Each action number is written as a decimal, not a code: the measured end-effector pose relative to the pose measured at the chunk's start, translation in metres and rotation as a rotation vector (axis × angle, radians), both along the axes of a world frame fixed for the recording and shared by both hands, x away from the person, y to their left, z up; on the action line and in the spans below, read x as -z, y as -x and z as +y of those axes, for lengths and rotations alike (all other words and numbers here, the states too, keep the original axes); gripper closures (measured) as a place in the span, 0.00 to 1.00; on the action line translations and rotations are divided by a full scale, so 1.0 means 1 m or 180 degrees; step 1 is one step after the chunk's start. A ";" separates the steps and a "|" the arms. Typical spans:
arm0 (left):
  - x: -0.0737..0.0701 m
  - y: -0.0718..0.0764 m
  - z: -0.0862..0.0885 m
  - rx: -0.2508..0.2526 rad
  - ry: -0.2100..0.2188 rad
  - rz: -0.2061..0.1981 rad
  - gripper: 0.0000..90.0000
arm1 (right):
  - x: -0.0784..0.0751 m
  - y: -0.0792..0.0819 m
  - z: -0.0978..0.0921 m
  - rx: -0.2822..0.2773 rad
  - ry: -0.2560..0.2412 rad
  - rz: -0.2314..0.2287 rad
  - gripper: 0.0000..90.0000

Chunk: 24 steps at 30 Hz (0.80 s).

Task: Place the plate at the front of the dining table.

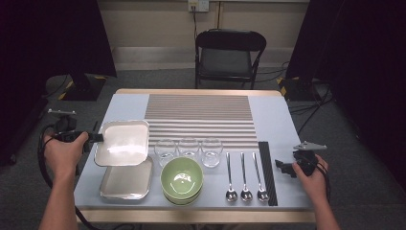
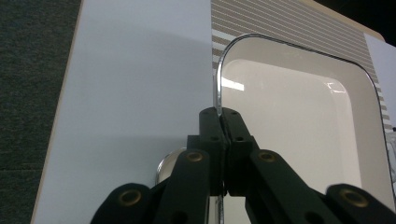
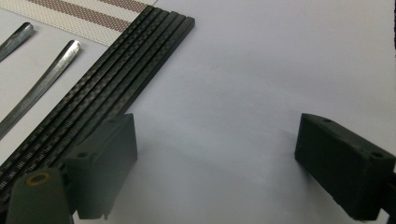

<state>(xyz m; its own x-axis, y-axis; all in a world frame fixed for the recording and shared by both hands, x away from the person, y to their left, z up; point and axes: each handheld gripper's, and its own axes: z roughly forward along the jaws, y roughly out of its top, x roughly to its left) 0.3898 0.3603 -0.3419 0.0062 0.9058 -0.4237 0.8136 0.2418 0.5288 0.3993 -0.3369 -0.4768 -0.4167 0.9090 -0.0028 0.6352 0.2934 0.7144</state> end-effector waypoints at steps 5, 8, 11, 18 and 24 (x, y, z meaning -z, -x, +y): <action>-0.003 -0.003 -0.002 0.0010 0.0021 -0.0002 0.99 | 0.000 0.000 0.000 -0.0004 0.0001 -0.0002 0.13; -0.006 -0.006 -0.004 -0.0009 0.0030 -0.0006 0.99 | 0.000 0.000 0.000 -0.0005 0.0001 -0.0002 0.13; -0.008 -0.008 -0.005 -0.0007 0.0027 -0.0009 0.99 | 0.000 0.000 0.000 -0.0004 -0.0001 0.0000 0.13; -0.012 -0.013 -0.009 0.0001 0.0077 -0.0013 0.99 | 0.000 0.000 0.000 -0.0004 -0.0001 0.0000 0.13; -0.015 -0.020 -0.016 -0.0001 0.0107 -0.0024 0.99 | 0.000 0.000 0.000 -0.0010 0.0002 -0.0005 0.13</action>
